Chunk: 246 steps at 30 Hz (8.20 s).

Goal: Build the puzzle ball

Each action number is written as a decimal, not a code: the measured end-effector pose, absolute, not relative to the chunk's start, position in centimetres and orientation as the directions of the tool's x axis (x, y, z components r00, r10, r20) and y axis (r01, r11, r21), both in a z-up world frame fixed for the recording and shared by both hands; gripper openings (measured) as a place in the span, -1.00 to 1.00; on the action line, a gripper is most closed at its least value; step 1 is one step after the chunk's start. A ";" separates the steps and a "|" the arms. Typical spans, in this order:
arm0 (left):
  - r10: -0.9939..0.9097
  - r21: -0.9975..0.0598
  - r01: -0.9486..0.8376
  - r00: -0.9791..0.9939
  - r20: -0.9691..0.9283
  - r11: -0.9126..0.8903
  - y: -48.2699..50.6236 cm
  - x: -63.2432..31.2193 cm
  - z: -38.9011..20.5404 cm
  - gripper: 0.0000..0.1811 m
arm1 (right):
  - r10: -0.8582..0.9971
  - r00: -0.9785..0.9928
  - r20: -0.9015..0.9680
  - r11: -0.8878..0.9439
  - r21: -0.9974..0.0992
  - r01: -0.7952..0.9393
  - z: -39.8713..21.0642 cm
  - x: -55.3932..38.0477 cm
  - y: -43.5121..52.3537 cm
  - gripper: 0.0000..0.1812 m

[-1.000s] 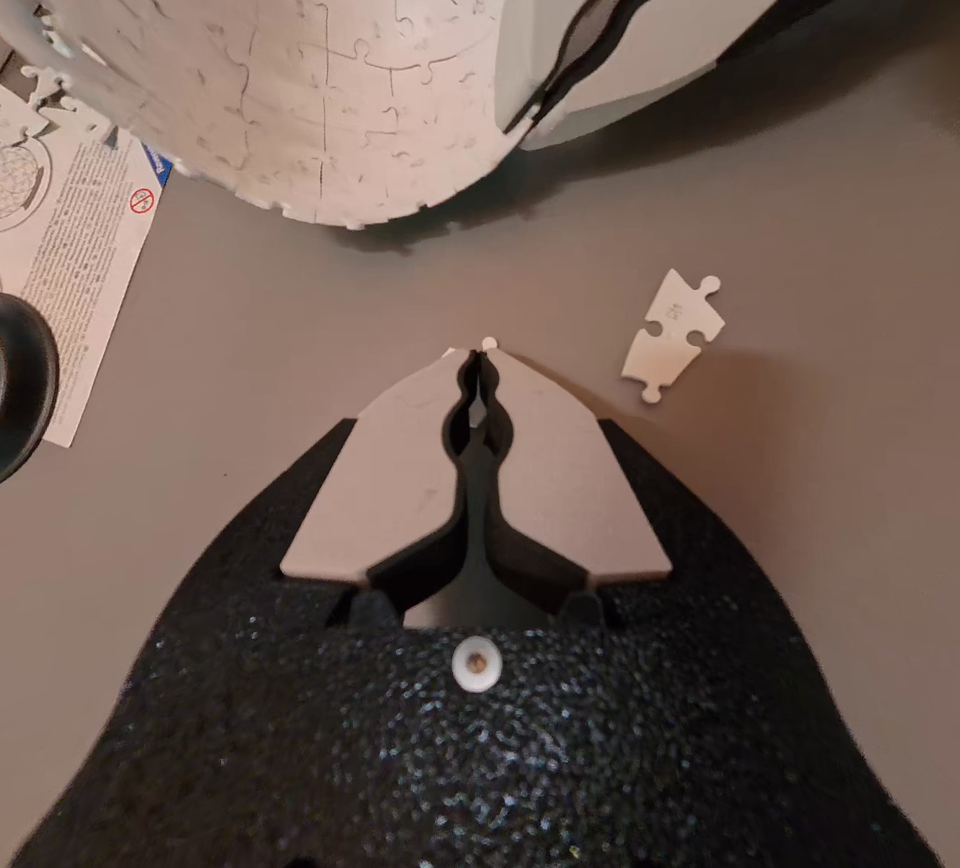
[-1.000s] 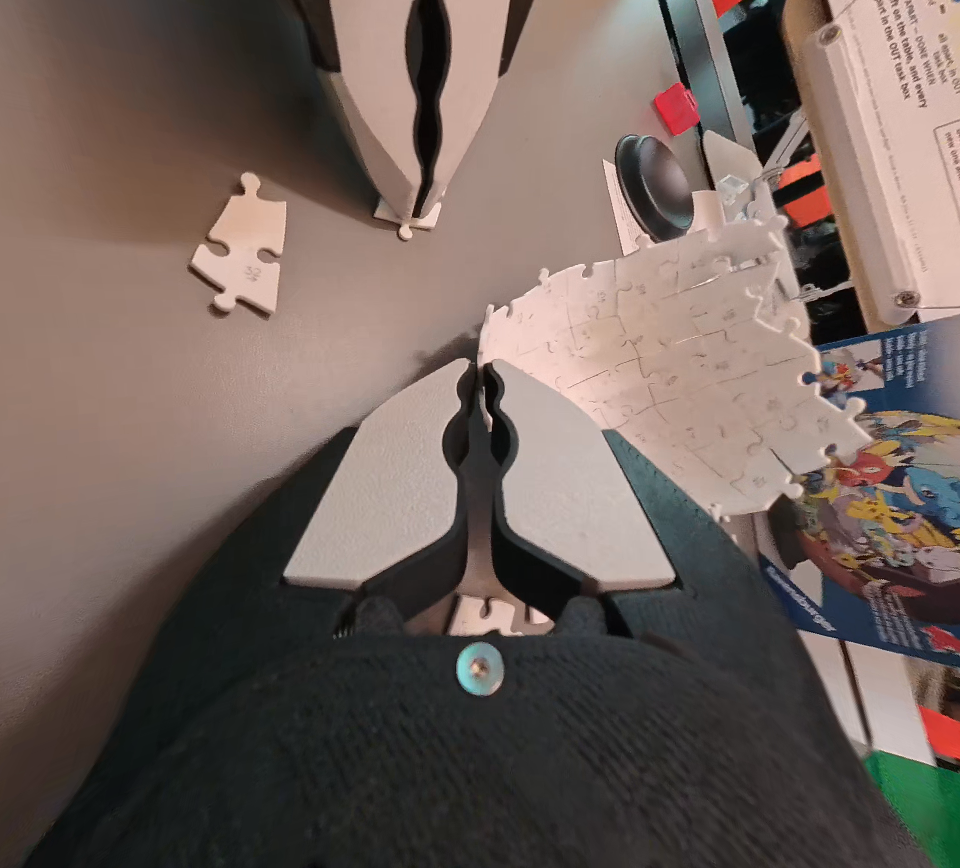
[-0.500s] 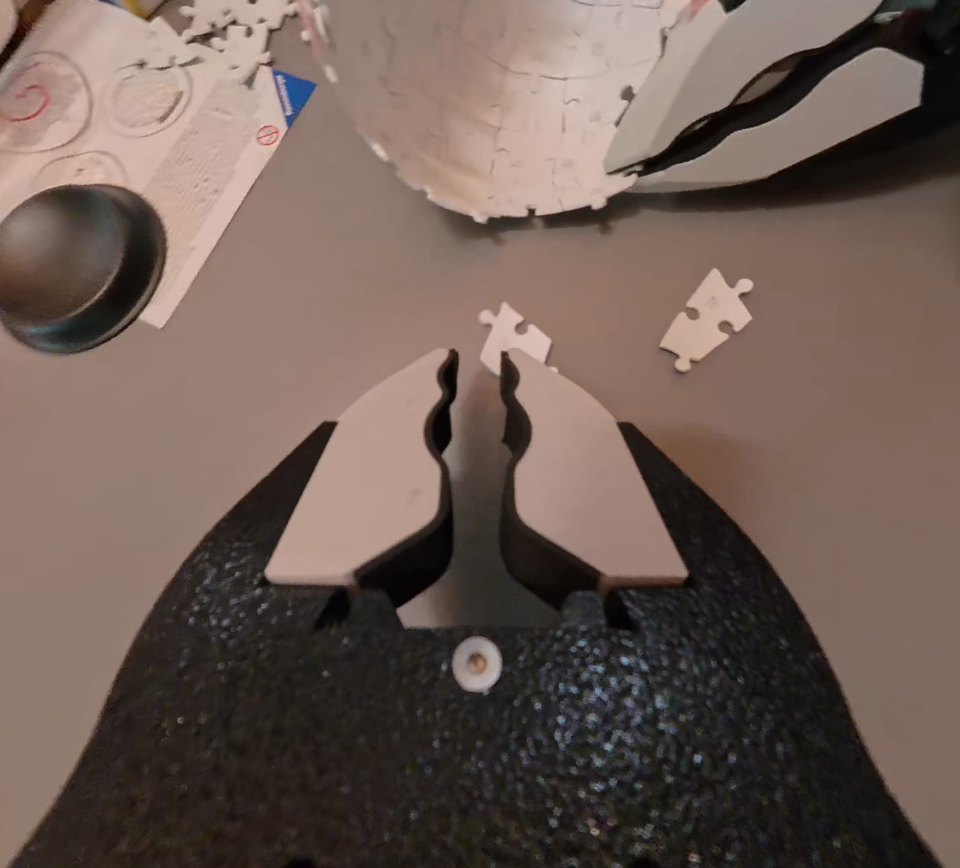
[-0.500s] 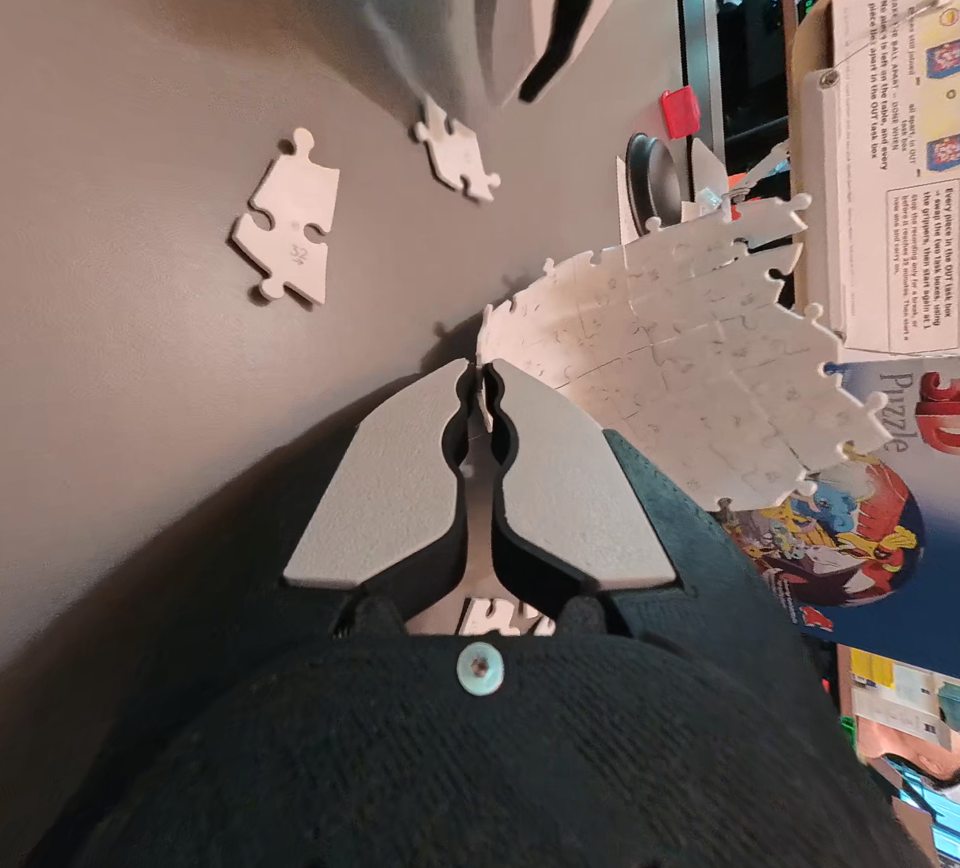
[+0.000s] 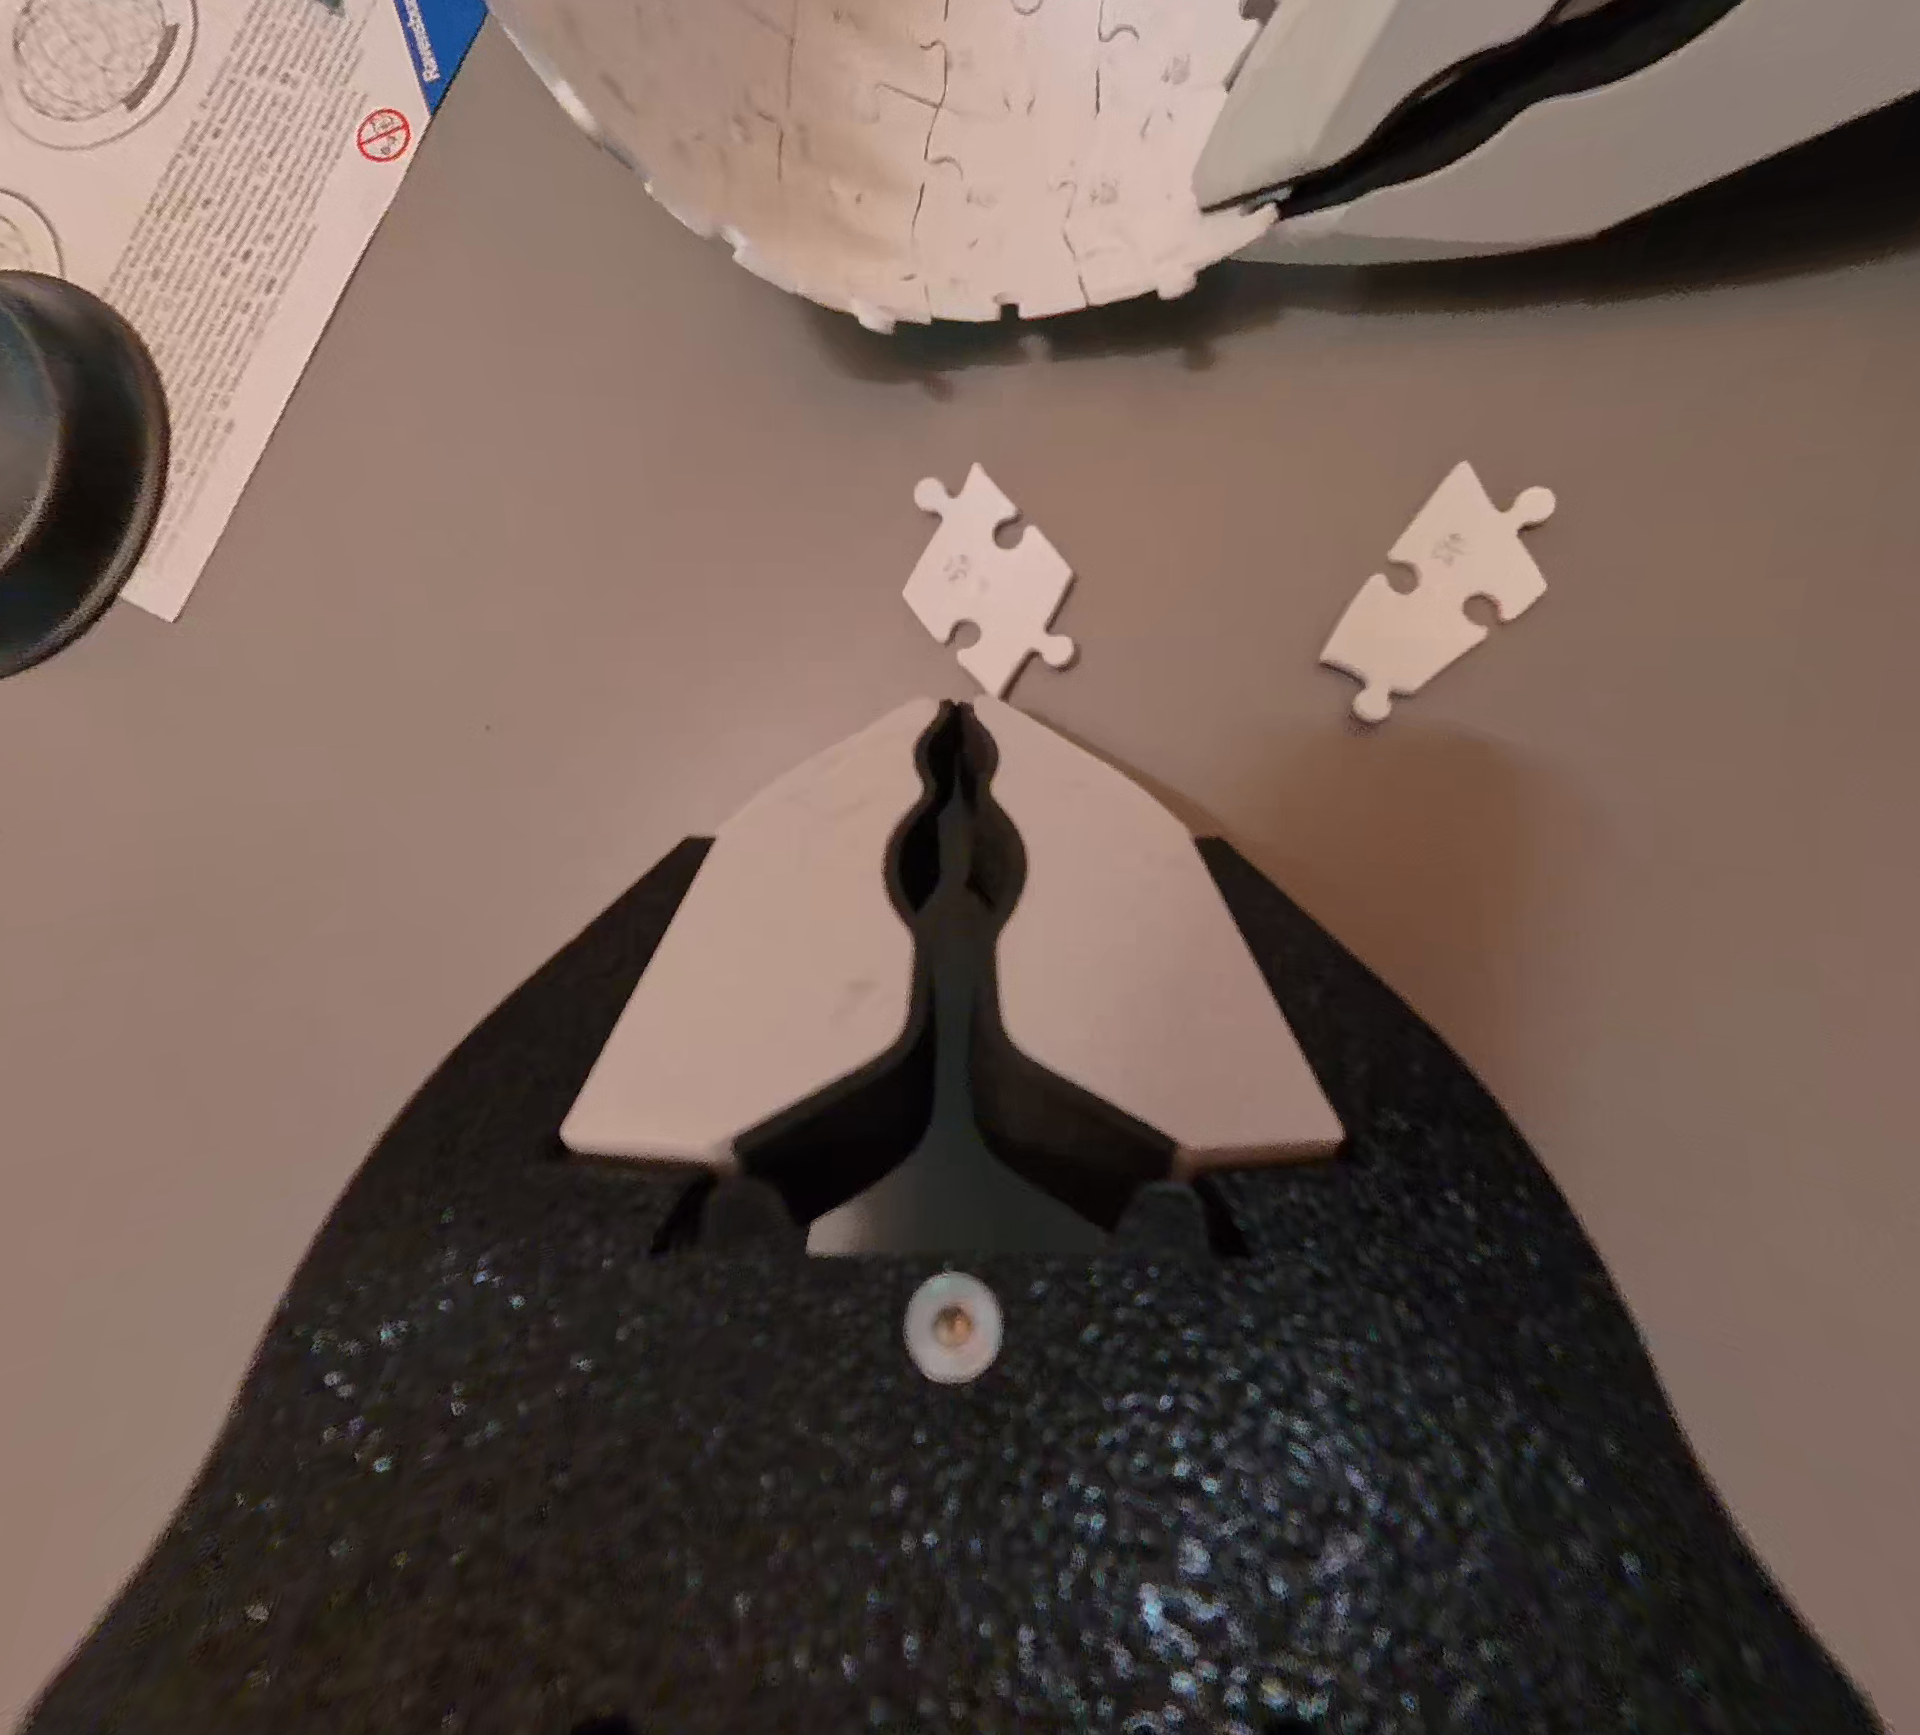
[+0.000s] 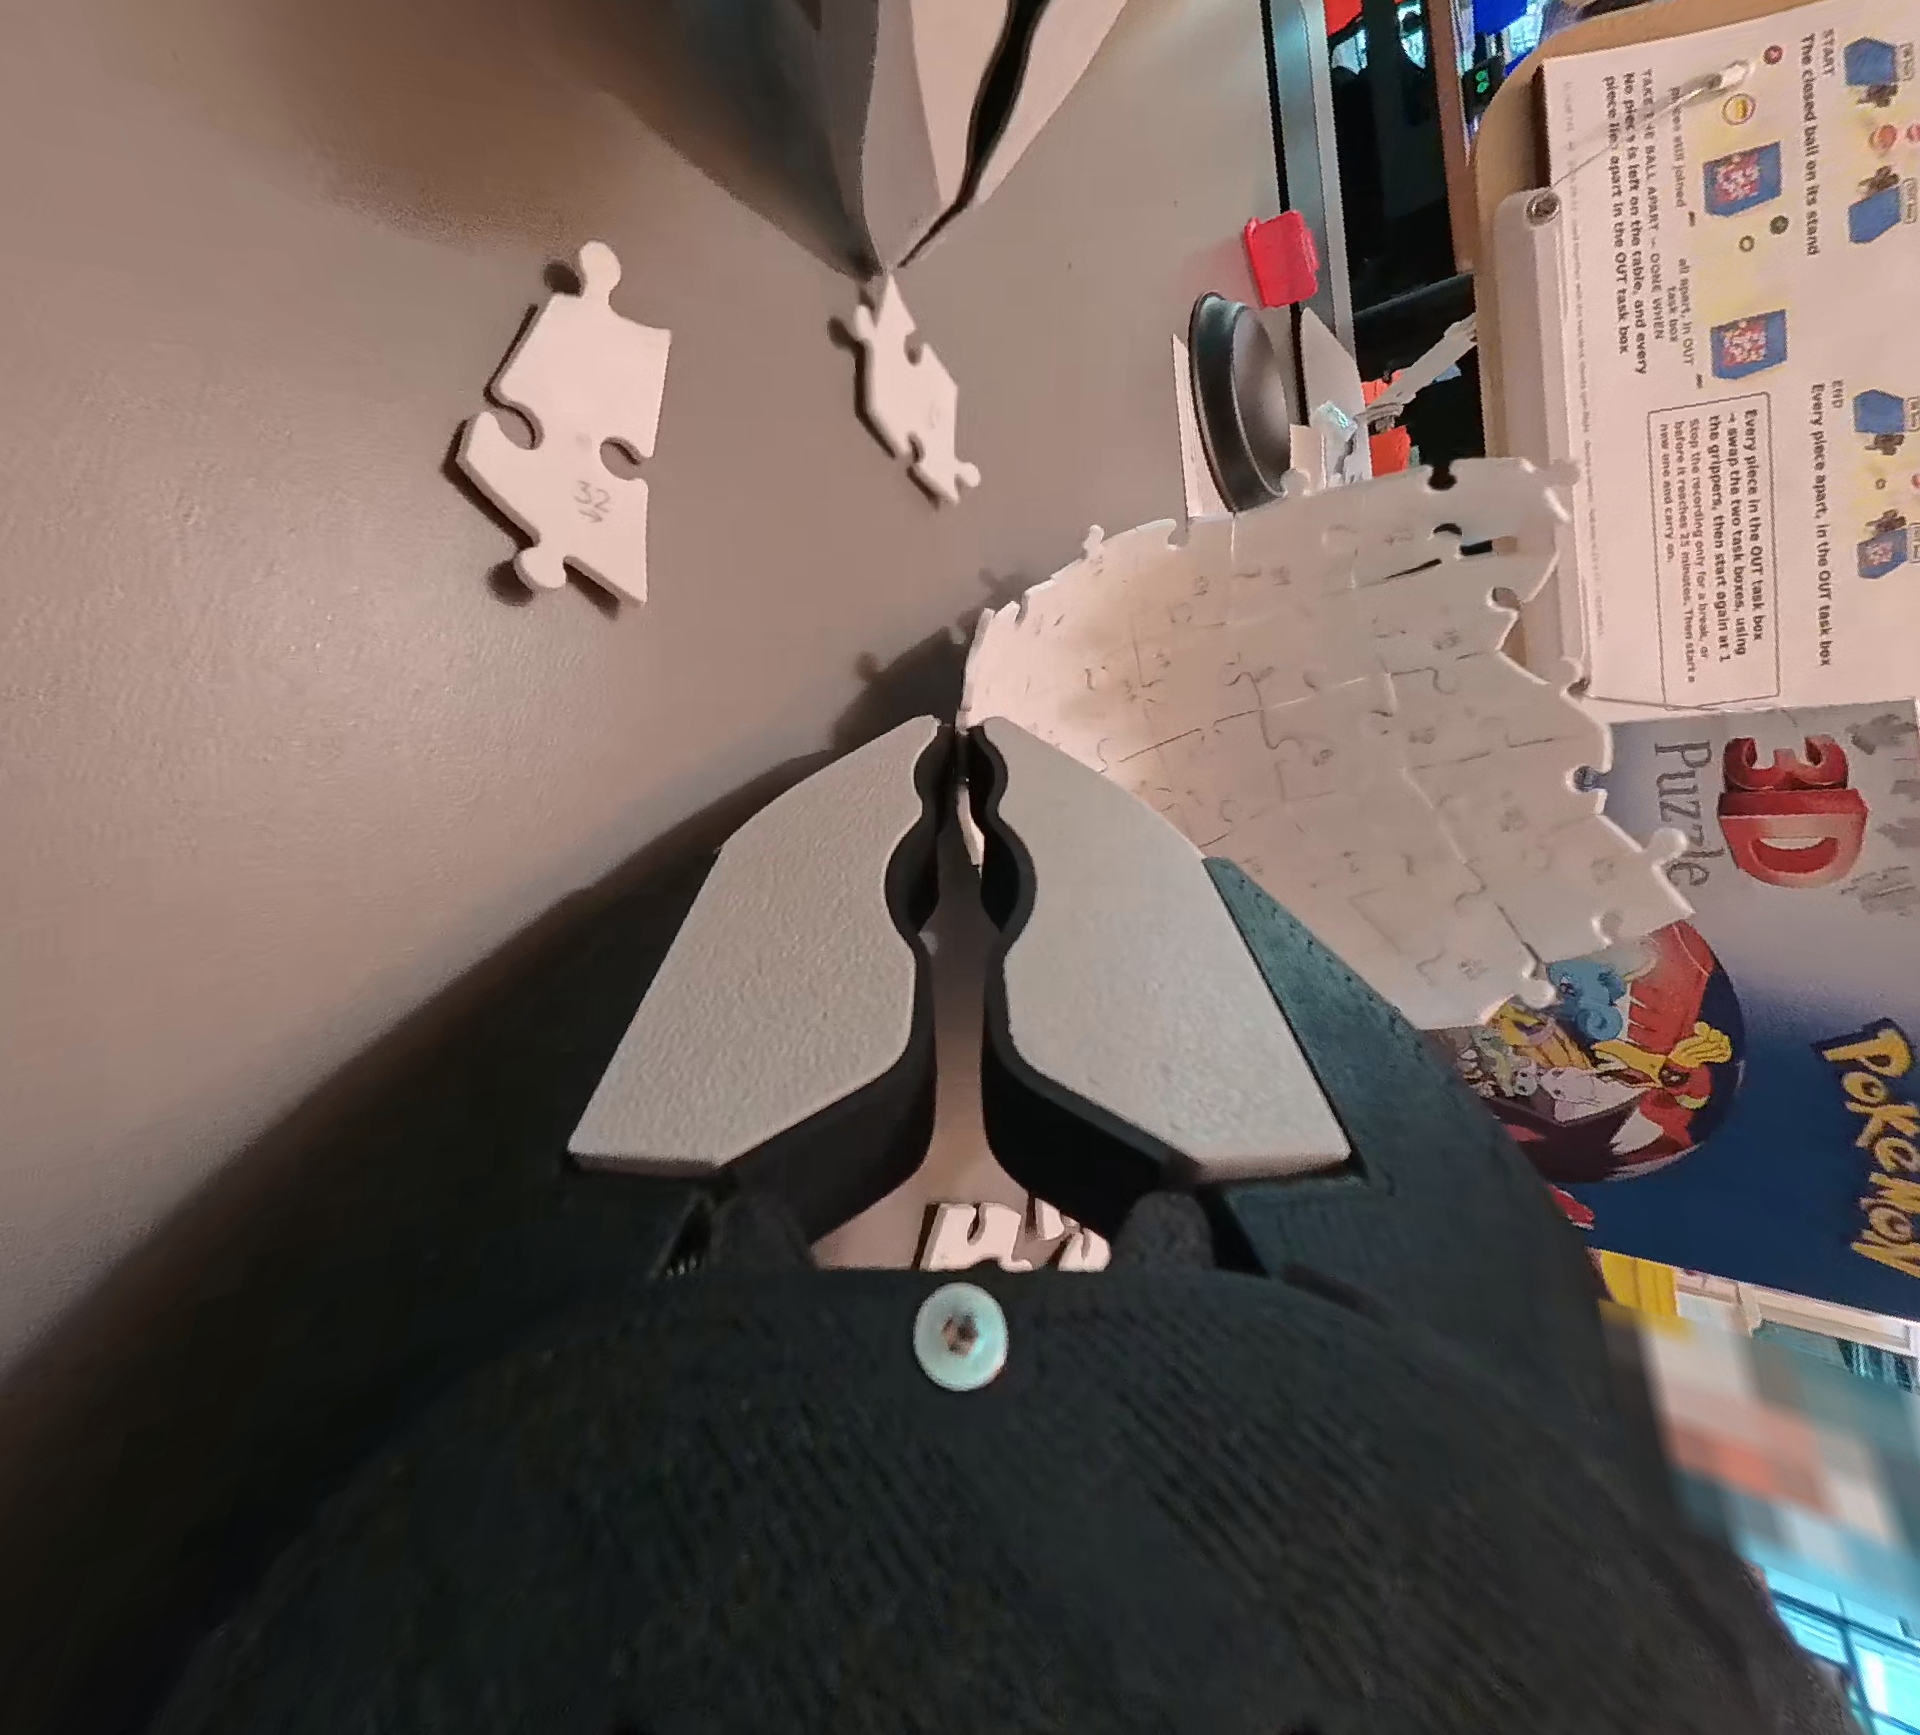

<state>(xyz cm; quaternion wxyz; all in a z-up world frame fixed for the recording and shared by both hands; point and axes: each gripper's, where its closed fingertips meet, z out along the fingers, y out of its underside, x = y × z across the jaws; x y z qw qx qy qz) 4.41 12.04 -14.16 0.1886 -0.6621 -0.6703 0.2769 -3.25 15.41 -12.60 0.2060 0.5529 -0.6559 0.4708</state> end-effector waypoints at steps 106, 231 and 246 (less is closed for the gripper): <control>0.818 -0.484 0.825 -0.048 -0.573 -0.290 11.9 -2.9 -13.4 -0.99 | -0.250 -0.957 0.149 0.450 -0.857 -0.251 -8.2 -9.6 12.7 -0.93; 0.923 -0.644 0.704 -0.386 0.007 0.299 13.5 -0.7 -14.0 -0.57 | -0.091 -0.861 0.501 0.145 -0.848 -0.509 -6.5 -9.4 13.7 -0.94; 0.874 -0.652 0.646 -0.482 0.053 0.396 13.4 0.5 -12.5 -0.63 | -0.089 -0.857 0.508 0.142 -0.845 -0.515 -6.5 -9.4 13.7 -0.94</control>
